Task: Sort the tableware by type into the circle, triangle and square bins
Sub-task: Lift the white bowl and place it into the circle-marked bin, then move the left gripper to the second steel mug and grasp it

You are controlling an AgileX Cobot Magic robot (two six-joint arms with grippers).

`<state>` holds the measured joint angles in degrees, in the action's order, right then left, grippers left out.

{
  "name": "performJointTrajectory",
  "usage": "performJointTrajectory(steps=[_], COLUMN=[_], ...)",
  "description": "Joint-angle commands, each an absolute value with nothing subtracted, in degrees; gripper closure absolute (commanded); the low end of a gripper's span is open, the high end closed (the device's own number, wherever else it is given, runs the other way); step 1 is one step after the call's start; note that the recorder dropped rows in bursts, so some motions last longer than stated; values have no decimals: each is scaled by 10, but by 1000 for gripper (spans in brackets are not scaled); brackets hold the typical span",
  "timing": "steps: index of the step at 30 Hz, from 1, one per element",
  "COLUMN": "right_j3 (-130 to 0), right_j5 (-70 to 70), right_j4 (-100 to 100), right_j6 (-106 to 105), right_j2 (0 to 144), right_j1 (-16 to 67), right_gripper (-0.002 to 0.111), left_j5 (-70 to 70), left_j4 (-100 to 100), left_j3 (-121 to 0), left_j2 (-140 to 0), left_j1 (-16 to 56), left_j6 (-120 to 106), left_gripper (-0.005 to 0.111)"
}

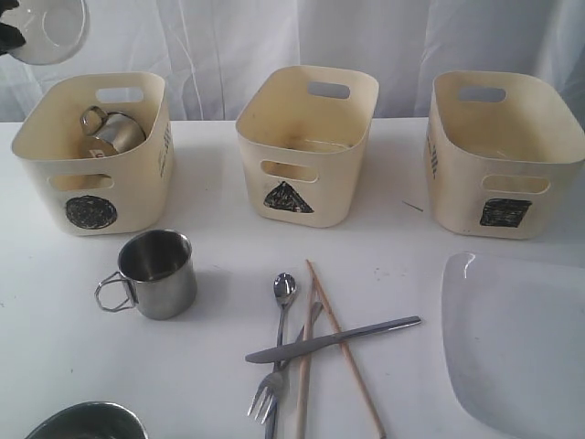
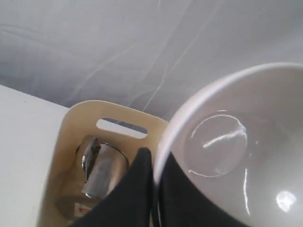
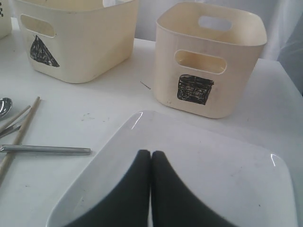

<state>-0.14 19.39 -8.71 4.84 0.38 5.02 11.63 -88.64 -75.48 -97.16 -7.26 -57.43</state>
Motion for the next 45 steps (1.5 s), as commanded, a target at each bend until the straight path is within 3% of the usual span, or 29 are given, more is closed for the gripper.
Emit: performJointTrajectory(steps=[1, 5, 8, 16, 19, 22, 31, 45], right_j3=[0, 0, 0, 0, 0, 0, 0, 0], right_j5=[192, 192, 192, 192, 192, 192, 192, 192], right_j4=[-86, -86, -86, -86, -86, -86, -86, -86], right_j6=[49, 49, 49, 49, 49, 49, 49, 49], right_j2=[0, 0, 0, 0, 0, 0, 0, 0], right_j1=[46, 46, 46, 46, 46, 46, 46, 46], right_gripper=[108, 108, 108, 108, 108, 108, 108, 108], left_j5=[158, 131, 130, 253, 361, 465, 664, 601], left_j4=[-850, -813, -803, -802, -787, -735, -405, -390], left_j3=[-807, -812, -813, -814, -814, -814, -807, -726], left_j2=[-1029, -1042, -1046, -1033, -1022, -1019, -1026, -1026], left_j1=[-69, -51, -39, -38, -38, -38, -37, -27], left_j6=[-636, -654, -664, -640, -604, -537, -320, -283], left_gripper=[91, 65, 55, 53, 53, 61, 105, 107])
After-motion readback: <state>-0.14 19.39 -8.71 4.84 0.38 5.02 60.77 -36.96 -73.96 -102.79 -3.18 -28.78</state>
